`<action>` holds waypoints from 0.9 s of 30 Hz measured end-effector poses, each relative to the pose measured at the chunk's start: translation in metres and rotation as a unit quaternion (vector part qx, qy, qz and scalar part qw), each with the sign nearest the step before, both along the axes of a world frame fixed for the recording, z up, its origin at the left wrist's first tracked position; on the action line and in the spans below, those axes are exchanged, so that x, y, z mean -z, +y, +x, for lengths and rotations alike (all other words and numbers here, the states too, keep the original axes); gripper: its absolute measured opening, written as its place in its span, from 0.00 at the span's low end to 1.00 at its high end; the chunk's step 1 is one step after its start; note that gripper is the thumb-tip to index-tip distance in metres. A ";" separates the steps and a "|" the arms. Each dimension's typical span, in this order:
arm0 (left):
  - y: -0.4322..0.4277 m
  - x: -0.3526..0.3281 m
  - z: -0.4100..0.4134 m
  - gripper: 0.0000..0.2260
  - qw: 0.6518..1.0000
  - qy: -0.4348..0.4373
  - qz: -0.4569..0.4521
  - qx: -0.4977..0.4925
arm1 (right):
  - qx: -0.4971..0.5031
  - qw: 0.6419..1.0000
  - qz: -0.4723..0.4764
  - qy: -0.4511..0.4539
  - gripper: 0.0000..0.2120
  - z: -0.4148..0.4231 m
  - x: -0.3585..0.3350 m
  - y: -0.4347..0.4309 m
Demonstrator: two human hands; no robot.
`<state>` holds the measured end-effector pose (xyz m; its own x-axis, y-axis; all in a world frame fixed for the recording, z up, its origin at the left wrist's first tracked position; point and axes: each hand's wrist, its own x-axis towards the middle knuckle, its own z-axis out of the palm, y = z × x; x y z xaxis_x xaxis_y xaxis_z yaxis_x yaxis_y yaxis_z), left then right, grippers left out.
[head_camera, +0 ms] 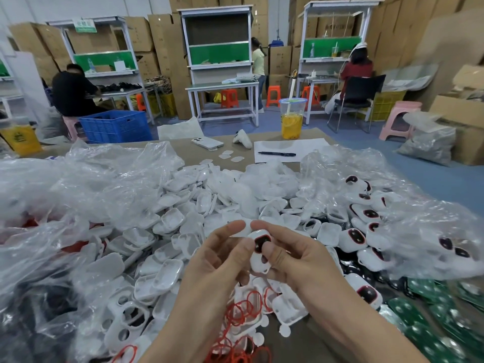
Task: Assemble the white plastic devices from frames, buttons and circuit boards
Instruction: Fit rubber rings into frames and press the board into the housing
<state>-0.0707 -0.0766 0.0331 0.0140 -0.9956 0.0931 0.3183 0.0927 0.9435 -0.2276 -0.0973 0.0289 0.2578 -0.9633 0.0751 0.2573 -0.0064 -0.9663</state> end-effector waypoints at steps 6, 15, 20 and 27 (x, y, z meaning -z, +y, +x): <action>0.013 -0.012 0.002 0.13 0.957 -0.244 -0.155 -0.014 | -0.128 0.979 0.089 -0.135 0.15 -0.007 -0.009 0.004; 0.014 -0.016 0.007 0.07 0.951 -0.266 -0.150 -0.054 | -0.195 0.974 0.060 -0.097 0.12 -0.007 -0.007 0.004; 0.011 -0.014 0.010 0.10 0.949 -0.284 -0.122 -0.054 | -0.102 0.995 0.002 0.011 0.14 -0.010 -0.010 0.004; 0.013 -0.008 0.007 0.14 0.878 -0.401 -0.228 -0.127 | -0.076 0.981 -0.051 0.174 0.10 -0.006 -0.014 0.011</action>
<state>-0.0641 -0.0639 0.0409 -0.0218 -0.8271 0.5617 -0.5168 0.4902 0.7019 -0.2333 -0.0866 0.0426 0.4246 -0.9040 0.0512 -0.0821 -0.0948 -0.9921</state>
